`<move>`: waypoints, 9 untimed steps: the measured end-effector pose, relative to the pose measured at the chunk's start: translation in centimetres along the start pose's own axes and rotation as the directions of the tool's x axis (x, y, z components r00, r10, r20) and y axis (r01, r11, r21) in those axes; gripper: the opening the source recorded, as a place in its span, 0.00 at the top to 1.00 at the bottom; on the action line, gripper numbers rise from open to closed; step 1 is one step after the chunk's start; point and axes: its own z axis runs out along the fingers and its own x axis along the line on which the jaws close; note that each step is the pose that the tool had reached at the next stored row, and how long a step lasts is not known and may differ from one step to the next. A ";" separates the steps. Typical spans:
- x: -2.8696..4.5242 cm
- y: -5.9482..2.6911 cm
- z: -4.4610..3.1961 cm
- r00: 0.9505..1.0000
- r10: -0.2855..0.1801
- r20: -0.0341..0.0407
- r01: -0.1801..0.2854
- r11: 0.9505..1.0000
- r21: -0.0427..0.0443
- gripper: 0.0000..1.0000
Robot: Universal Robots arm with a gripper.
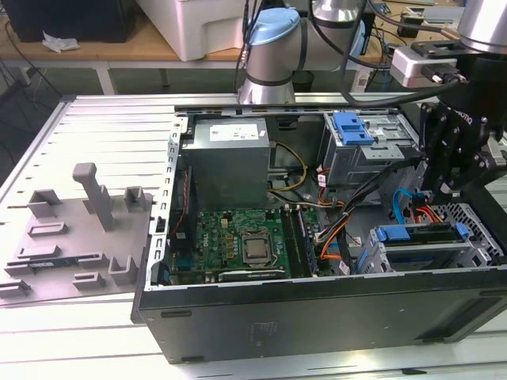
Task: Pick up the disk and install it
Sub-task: 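Insert the second disk wire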
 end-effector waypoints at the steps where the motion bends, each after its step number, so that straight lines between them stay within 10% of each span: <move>1: 0.00 0.12 -0.01 1.000 0.000 0.000 0.000 1.000 0.000 0.66; 9: 0.02 1.30 -0.33 1.000 0.002 0.000 -0.002 1.000 0.000 0.66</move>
